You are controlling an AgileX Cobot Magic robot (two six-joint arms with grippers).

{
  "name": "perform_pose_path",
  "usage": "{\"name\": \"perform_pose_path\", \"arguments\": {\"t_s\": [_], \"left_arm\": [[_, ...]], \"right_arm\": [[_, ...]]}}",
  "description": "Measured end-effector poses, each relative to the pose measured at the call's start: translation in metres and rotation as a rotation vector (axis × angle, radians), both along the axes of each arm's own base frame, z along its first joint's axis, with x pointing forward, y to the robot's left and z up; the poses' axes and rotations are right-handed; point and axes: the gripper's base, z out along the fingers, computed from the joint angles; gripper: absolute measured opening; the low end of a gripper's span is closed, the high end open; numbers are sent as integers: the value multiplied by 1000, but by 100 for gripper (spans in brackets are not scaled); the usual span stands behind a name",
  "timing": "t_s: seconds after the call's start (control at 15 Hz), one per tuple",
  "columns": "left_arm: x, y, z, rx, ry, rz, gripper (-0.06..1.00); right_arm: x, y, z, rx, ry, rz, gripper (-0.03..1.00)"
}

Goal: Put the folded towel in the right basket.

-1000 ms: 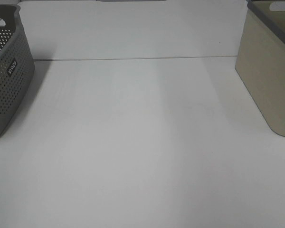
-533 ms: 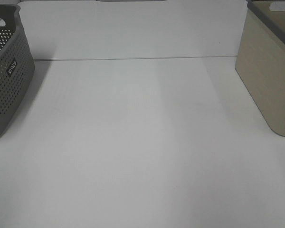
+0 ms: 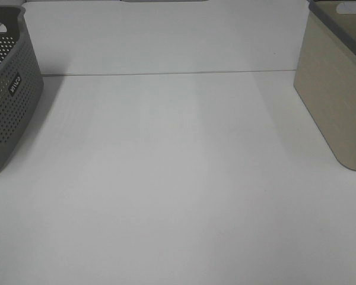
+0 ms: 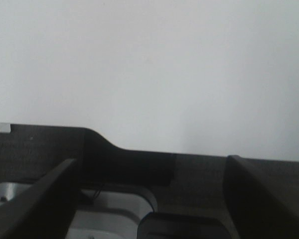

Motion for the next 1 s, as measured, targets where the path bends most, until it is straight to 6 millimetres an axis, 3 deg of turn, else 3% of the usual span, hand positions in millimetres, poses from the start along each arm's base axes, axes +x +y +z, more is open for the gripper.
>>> {"name": "perform_pose_path", "arguments": {"t_s": [0.53,1.0], "left_arm": [[0,0,0,0,0,0,97],[0,0,0,0,0,0,97]], "right_arm": [[-66,1,-2,-16,-524,-6,74],[-70,1,-3,-16,-550,-7,74]]}}
